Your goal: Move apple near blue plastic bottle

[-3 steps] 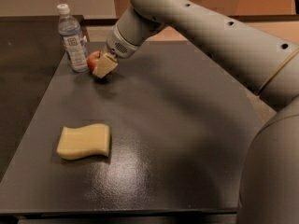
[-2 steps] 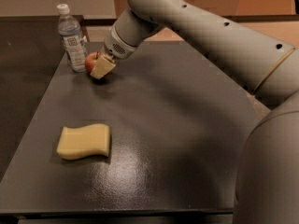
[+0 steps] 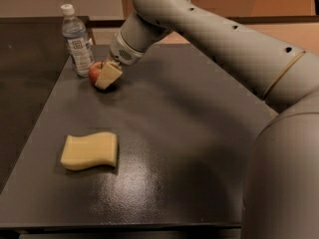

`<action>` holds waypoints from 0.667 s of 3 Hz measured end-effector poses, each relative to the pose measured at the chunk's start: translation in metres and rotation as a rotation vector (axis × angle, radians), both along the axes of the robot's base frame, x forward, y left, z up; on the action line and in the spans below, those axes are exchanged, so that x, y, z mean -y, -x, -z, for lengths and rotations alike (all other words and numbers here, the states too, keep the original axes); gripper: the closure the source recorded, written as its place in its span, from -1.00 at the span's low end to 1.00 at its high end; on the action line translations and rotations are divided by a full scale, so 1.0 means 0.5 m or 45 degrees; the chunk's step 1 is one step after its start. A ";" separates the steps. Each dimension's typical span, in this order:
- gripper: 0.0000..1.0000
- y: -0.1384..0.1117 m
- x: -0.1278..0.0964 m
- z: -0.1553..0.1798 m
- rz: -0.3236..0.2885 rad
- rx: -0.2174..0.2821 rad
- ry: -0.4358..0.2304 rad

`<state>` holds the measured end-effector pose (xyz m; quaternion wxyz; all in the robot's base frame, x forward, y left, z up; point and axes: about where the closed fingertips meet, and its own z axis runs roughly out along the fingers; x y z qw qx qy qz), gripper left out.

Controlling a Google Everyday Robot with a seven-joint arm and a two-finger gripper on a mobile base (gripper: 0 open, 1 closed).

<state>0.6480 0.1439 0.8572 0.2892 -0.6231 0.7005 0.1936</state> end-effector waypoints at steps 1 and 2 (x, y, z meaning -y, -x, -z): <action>-1.00 0.001 -0.003 0.002 -0.004 -0.002 0.001; -1.00 0.001 -0.003 0.003 -0.004 -0.002 0.001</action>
Offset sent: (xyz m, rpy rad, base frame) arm -0.0006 0.0014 -0.0011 -0.0006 0.0015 0.0024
